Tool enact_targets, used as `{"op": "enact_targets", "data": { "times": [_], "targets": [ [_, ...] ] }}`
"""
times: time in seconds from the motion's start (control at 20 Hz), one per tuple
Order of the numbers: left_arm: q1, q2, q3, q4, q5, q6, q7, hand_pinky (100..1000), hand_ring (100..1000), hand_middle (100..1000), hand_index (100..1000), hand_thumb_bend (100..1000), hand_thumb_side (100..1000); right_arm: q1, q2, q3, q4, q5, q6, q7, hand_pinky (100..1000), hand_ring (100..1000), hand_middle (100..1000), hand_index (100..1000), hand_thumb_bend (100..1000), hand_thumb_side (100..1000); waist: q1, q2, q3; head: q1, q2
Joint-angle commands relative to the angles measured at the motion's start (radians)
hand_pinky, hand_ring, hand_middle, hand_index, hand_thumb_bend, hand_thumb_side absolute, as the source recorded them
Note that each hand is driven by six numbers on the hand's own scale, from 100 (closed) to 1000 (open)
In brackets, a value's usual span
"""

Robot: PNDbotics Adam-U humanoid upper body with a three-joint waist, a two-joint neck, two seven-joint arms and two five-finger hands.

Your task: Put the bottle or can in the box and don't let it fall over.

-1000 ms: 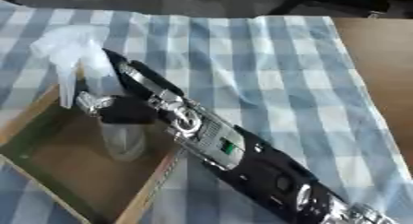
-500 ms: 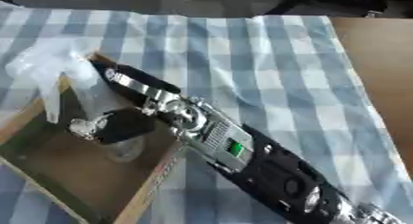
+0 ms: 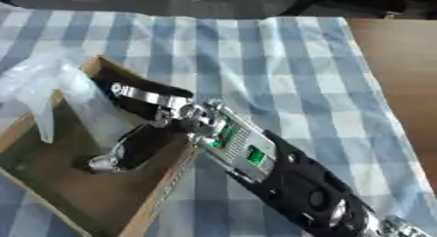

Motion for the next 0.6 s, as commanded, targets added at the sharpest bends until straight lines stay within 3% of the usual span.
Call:
{"op": "enact_targets", "data": {
  "times": [0.05, 0.6],
  "targets": [
    [-0.004, 0.042, 0.015, -0.009, 0.001, 0.001, 0.000, 1000, 1000, 1000, 685, 232, 849, -0.004, -0.026, -0.019, -0.033, -0.017, 0.014, -0.003, 1000, 1000, 1000, 980, 379, 100, 0.007, -0.032, -0.002, 0.003, 0.002],
    [0.006, 0.046, 0.020, -0.006, -0.001, 0.000, 0.000, 1000, 1000, 1000, 685, 230, 849, 0.021, -0.069, -0.059, -0.089, -0.045, 0.036, -0.028, 1000, 1000, 1000, 978, 372, 100, 0.012, -0.038, -0.015, 0.011, 0.008]
  ]
}}
